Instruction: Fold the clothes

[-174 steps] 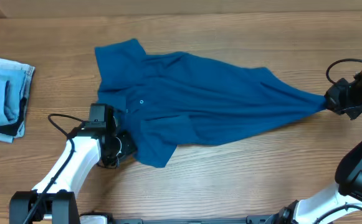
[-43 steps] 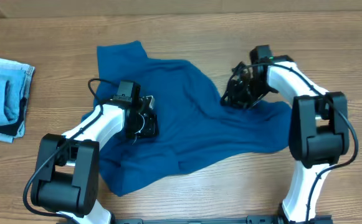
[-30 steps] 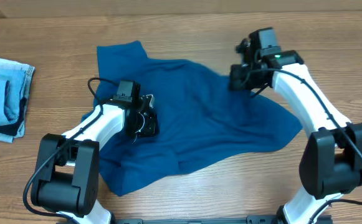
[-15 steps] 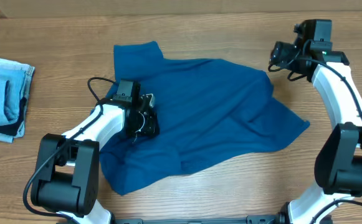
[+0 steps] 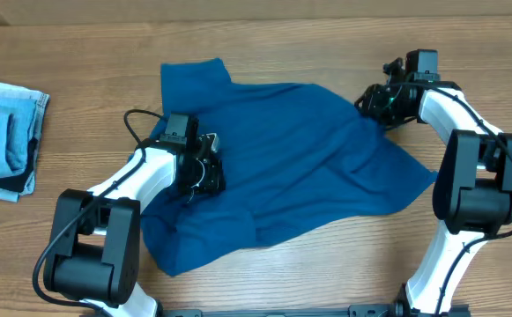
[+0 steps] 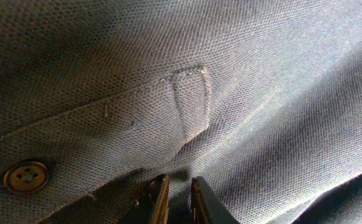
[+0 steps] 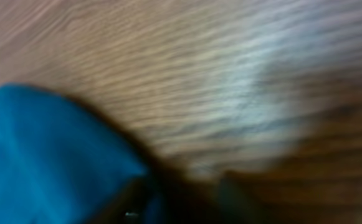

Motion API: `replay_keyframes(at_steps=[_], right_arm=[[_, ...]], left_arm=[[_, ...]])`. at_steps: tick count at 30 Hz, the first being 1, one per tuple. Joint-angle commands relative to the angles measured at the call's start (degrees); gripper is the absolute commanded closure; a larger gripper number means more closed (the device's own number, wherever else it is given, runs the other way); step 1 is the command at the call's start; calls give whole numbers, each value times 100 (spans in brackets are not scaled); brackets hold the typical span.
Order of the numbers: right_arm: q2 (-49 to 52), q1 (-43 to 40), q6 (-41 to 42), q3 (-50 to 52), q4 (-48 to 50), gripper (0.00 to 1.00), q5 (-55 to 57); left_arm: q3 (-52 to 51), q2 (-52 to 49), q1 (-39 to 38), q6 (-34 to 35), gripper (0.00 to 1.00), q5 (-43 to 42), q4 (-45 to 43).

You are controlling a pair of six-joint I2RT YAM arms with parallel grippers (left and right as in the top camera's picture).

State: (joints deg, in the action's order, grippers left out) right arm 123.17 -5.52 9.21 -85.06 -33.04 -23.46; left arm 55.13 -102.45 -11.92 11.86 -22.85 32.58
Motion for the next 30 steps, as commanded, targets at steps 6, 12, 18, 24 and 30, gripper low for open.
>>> replay_keyframes(at_steps=[6, 12, 18, 24, 30], right_arm=[[-905, 26, -518, -52, -778, 96, -1373], [-1873, 538, -1121, -50, -1720, 96, -1370], [-1799, 1930, -1272, 72, -2977, 93, -798], [-1801, 2533, 20, 363, -3248, 82, 1193], [-1801, 2334, -122, 363, -2771, 81, 1187]], left_arm=[[136, -17, -4, -72, 83, 39, -4], [136, -15, -4, -72, 83, 42, -57], [136, -17, -4, -72, 83, 39, -68], [136, -17, -4, -74, 83, 39, -44], [136, -17, -4, -74, 83, 42, -11]])
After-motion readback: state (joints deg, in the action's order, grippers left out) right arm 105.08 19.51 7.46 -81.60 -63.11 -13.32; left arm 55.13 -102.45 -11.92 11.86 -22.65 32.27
